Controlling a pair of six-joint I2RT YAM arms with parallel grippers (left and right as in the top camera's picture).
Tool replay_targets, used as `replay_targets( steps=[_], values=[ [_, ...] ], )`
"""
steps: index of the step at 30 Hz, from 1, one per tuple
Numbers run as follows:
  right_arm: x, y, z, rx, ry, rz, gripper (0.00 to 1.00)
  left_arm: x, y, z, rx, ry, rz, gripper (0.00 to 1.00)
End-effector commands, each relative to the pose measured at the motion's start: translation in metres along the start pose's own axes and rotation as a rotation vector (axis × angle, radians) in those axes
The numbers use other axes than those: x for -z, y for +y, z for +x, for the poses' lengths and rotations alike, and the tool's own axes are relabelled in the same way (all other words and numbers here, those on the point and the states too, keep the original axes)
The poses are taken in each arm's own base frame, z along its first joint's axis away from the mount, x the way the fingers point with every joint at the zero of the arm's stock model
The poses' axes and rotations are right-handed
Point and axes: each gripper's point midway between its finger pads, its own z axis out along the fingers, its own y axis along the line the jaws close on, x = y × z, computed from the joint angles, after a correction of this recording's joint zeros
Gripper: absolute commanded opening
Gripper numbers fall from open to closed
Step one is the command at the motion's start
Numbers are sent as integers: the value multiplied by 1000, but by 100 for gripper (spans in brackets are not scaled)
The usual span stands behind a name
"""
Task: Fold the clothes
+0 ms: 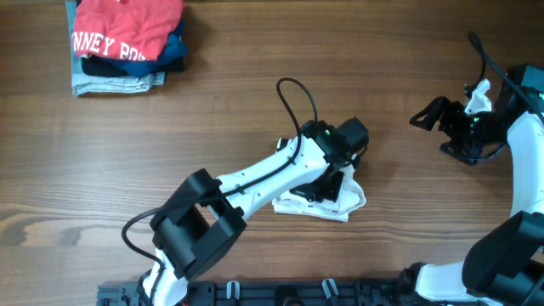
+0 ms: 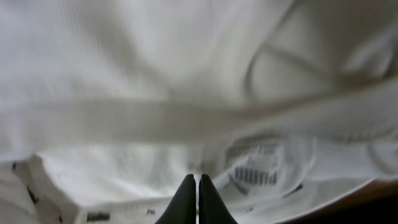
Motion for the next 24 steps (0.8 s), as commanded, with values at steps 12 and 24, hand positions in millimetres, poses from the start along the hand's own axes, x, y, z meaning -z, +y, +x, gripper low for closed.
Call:
replay_targets(
  steps=[12,24],
  values=[
    [0,10,-5,29,-8,-51,97,62,-65,-58,-227,-417,185,7],
    [0,10,-8,36,-20,-52,97,-7,-53,-54,-223,-262,97,7]
  ],
)
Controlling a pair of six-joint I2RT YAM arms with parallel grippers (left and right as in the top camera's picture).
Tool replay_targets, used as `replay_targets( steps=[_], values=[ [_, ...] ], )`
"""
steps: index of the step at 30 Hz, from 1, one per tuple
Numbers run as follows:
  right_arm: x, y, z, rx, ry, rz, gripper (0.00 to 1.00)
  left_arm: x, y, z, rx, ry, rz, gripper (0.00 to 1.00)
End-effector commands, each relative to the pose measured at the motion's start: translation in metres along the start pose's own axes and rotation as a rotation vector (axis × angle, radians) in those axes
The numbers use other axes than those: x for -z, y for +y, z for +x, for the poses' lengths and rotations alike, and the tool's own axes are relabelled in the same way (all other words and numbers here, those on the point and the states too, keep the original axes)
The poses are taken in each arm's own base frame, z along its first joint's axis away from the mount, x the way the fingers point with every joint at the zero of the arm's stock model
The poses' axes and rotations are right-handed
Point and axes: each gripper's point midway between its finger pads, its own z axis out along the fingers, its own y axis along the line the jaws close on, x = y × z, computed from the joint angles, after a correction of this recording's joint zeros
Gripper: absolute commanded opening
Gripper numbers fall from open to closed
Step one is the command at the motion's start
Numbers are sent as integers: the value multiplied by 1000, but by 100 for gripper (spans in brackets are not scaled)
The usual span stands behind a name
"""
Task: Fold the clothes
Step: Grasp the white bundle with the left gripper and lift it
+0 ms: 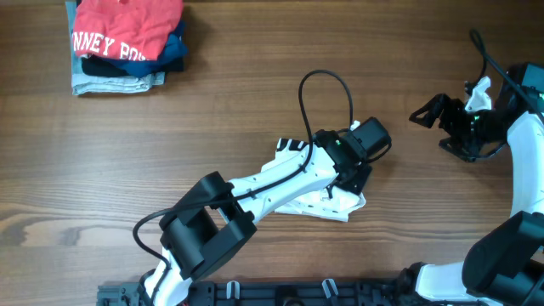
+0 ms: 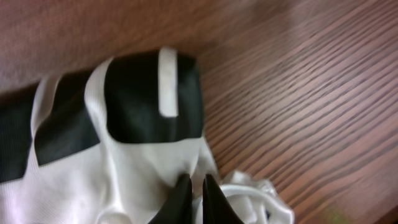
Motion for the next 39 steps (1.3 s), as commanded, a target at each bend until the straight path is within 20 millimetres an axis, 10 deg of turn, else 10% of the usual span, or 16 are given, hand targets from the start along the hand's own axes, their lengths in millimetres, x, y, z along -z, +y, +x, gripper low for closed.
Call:
replay_targets(
  steps=[1,10,17,21,26,30,31,39],
  values=[
    [0,5,-3,24,1,-23,97,-2,9,22,11,90,-38,7],
    [0,5,-1,20,8,-23,97,15,-23,85,-23,309,26,4],
    [0,4,-1,21,6,-22,97,84,-39,87,-36,228,71,4],
    [0,5,-4,23,-3,-25,97,108,-2,66,80,86,-99,4],
    [0,5,-4,24,-3,-24,97,111,31,66,470,170,-77,69],
    [0,6,-6,28,-11,-31,97,91,41,85,672,221,-112,78],
    [0,7,-5,27,-8,-34,97,74,47,97,819,229,-140,100],
    [0,7,-4,32,-5,-33,96,24,29,119,968,306,31,100]
  ],
)
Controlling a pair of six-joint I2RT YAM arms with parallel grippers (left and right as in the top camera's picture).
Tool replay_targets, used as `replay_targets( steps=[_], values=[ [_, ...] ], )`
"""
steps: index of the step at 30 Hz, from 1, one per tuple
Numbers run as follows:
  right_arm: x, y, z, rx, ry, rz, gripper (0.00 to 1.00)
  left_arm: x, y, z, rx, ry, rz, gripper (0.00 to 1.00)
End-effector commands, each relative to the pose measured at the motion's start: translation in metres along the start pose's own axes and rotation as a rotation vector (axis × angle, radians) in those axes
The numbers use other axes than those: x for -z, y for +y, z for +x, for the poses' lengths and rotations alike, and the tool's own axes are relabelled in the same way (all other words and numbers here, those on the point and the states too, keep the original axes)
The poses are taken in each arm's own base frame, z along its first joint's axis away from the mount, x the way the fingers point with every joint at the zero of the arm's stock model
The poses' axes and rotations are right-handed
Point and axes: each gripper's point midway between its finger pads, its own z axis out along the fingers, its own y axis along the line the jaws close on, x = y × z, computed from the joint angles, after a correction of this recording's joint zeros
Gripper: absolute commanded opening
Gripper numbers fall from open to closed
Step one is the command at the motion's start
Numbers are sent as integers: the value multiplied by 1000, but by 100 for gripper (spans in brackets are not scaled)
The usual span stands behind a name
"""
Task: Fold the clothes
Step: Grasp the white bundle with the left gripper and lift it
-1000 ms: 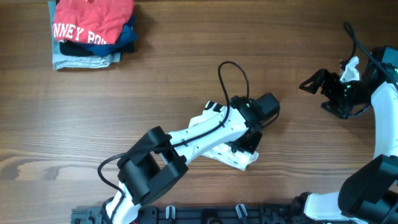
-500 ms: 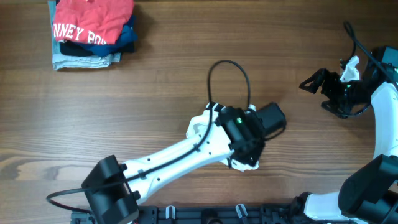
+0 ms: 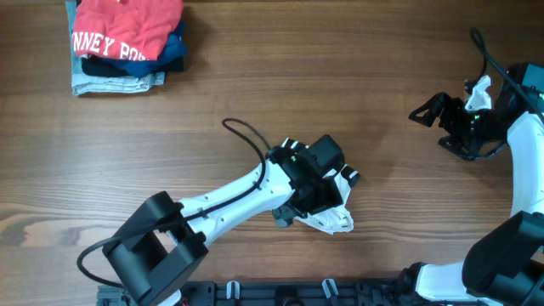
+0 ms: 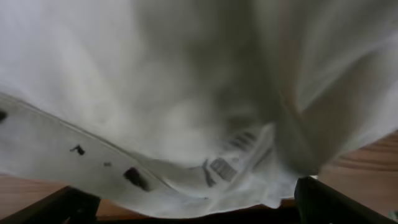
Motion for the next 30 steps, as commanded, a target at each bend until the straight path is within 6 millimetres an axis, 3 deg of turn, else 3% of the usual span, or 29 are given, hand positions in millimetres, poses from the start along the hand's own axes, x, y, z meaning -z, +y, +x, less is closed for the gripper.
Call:
replay_targets(
  steps=[1,7,11,13,16,18,20,24,27,29,30],
  values=[
    [0,4,-3,28,1,-17,97,-9,12,10,85,54,-12,100],
    [0,4,-2,39,3,-17,97,-17,12,-15,53,-84,7,100],
    [0,4,-2,39,3,-17,97,-30,13,-25,41,-131,44,94],
    [0,4,-2,39,3,-17,97,-37,17,-31,44,-149,51,87],
    [0,4,-2,40,5,-16,96,-38,23,-43,40,-185,39,68],
    [0,4,-2,40,5,-17,96,-34,28,-60,18,-250,23,53],
    [0,4,-2,41,5,-17,97,-26,27,-85,-54,-332,23,46],
    [0,4,-1,40,6,-16,97,-4,-14,-120,-587,-393,188,54],
    [0,3,1,40,14,-15,96,17,8,-175,-647,-492,159,61],
    [0,3,2,39,19,-14,96,34,32,-208,-622,-539,130,78],
    [0,3,2,39,19,-14,96,40,39,-215,-605,-549,125,82]
  ],
)
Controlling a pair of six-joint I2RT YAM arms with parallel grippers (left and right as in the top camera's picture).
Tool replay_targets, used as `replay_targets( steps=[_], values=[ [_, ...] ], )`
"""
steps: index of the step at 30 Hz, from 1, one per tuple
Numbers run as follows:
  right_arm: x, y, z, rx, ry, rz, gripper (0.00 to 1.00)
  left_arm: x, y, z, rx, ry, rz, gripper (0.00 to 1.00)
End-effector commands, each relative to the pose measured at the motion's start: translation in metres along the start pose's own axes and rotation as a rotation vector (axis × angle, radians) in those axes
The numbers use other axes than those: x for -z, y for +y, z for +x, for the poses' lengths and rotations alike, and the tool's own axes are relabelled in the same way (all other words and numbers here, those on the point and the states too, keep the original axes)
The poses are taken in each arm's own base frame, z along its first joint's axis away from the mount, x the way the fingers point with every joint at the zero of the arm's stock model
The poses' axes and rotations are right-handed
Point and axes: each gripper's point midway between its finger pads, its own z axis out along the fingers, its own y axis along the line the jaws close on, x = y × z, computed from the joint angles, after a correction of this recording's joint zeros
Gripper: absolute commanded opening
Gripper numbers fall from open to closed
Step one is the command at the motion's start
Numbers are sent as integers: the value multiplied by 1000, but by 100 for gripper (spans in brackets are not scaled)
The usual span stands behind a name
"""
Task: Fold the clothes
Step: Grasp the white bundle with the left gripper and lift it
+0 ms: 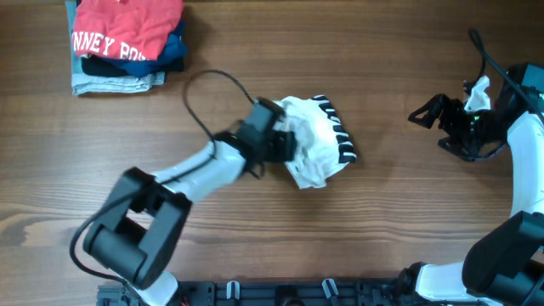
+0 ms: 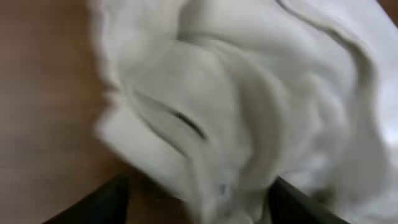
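Note:
A crumpled white garment (image 1: pixel 313 146) with a black-striped edge on its right side lies on the wooden table (image 1: pixel 408 212), near the middle. My left gripper (image 1: pixel 287 141) reaches it from the left and is open. In the left wrist view the white garment (image 2: pixel 249 99) fills the frame, blurred. The left gripper (image 2: pixel 199 202) stands with its jaws wide apart and cloth bunched between the dark fingers (image 2: pixel 109 200). My right gripper (image 1: pixel 425 115) hovers at the far right, away from the garment; its jaws cannot be made out.
A stack of folded clothes (image 1: pixel 127 42), red on top over blue and grey, sits at the back left corner. The right arm (image 1: pixel 523 144) runs along the right edge. A dark rail (image 1: pixel 280 293) lines the table's front edge.
The garment was bunched near the front of the table and now lies farther back, spread wider with its striped edge showing. My left arm has swung left and back. The right arm has not moved.
My left gripper was shut on the white garment near the table's centre front. Then it held a fold beside a black patch, farther right. Later it was open over the bunched garment near the front. Now it is open at the garment farther back.

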Motion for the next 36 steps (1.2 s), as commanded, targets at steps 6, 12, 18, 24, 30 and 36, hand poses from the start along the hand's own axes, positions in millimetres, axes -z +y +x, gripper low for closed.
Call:
replay_targets(
  steps=[6,12,18,24,30,36],
  values=[
    [0,4,-4,28,-3,-17,97,66,24,-55,-58,-114,59,86],
    [0,4,-6,28,-10,-18,96,78,-19,-17,237,63,244,94],
    [0,4,-3,25,-2,-17,97,17,-39,49,299,281,199,94],
    [0,3,0,36,12,-15,97,6,-10,38,367,245,138,94],
    [0,3,0,35,12,-15,96,2,-12,19,389,161,186,94],
    [0,3,0,36,12,-15,96,-6,-14,18,467,74,280,98]
  ],
)
